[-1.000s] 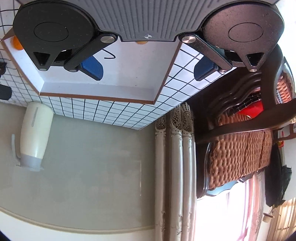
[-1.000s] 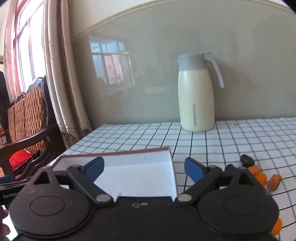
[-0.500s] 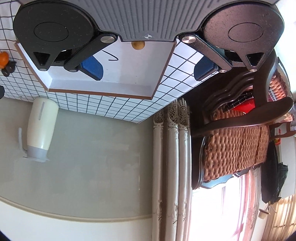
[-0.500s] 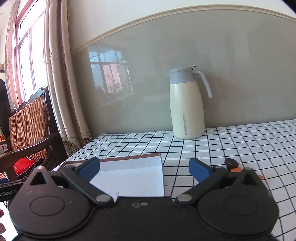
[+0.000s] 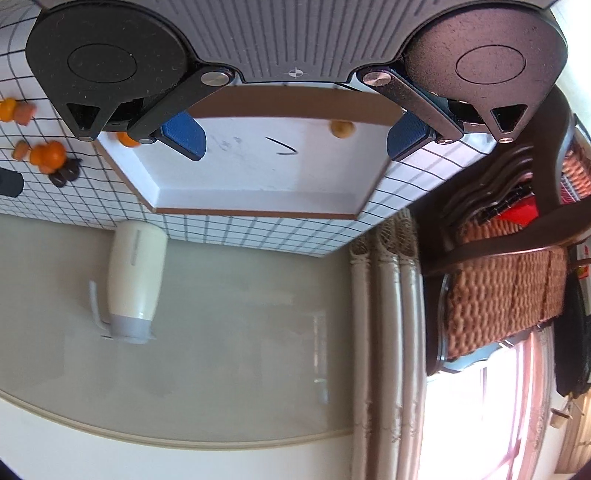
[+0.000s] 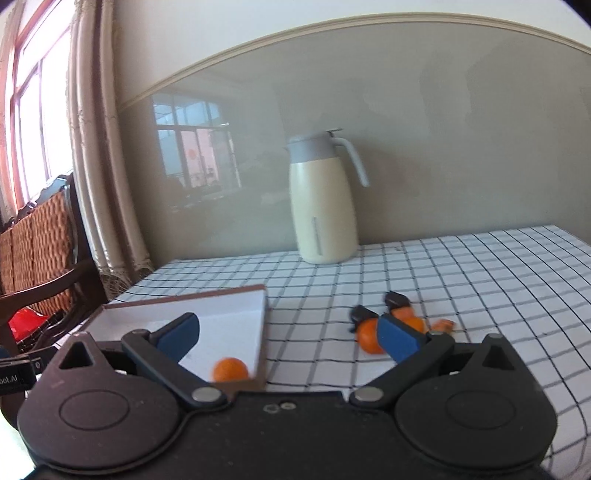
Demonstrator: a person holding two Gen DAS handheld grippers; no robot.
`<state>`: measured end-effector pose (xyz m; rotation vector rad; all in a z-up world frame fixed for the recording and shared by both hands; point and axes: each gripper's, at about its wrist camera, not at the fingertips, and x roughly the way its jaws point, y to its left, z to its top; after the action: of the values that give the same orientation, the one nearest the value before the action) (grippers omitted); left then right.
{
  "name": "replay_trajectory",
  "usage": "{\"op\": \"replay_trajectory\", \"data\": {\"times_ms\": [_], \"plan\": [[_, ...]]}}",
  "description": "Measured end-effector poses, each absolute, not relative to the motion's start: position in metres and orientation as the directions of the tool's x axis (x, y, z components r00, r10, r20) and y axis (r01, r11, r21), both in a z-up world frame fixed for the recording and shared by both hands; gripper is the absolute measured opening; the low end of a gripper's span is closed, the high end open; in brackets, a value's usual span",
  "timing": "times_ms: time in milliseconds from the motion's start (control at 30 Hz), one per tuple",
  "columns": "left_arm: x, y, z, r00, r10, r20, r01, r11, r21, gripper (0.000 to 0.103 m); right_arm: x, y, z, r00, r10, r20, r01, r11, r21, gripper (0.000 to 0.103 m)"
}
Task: Organize fruits
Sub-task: 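Lift both open tools from the box back toward the fruit cluster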
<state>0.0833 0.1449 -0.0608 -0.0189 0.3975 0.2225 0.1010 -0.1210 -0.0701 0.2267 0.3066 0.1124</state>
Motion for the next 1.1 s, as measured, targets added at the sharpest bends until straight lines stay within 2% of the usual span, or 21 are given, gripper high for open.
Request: {"op": "replay_trajectory", "data": {"times_ms": [267, 467, 800, 967, 1033, 1100], "plan": [[0.08, 0.11, -0.068, 0.904, 0.161, -0.396, -0.154, 0.987, 0.049, 0.103, 0.081, -0.155, -0.087, 0.951, 0.077, -0.299, 0.001, 0.967, 0.254, 0.097], [0.077, 0.086, -0.069, 0.906, 0.114, -0.408, -0.1, 0.993, 0.055, 0.103, 0.071, -0.18, -0.095, 0.953, 0.051, -0.3, 0.05, 0.946, 0.32, 0.097], [0.08, 0.045, -0.078, 0.9, 0.014, -0.435, 0.005, 0.999, 0.043, 0.103, 0.065, -0.208, -0.11, 0.941, -0.007, -0.339, 0.121, 0.94, 0.318, 0.097], [0.085, 0.025, -0.088, 0.887, -0.03, -0.46, 0.053, 0.998, 0.036, 0.103, 0.069, -0.211, -0.118, 0.925, -0.013, -0.38, 0.123, 0.956, 0.266, 0.085], [0.088, 0.017, -0.091, 0.883, -0.045, -0.467, 0.073, 0.996, 0.043, 0.103, 0.071, -0.213, -0.121, 0.917, -0.001, -0.399, 0.118, 0.956, 0.269, 0.073], [0.091, 0.009, -0.094, 0.881, -0.052, -0.47, 0.085, 0.995, 0.05, 0.103, 0.073, -0.215, -0.124, 0.911, 0.013, -0.413, 0.112, 0.954, 0.278, 0.066]]}}
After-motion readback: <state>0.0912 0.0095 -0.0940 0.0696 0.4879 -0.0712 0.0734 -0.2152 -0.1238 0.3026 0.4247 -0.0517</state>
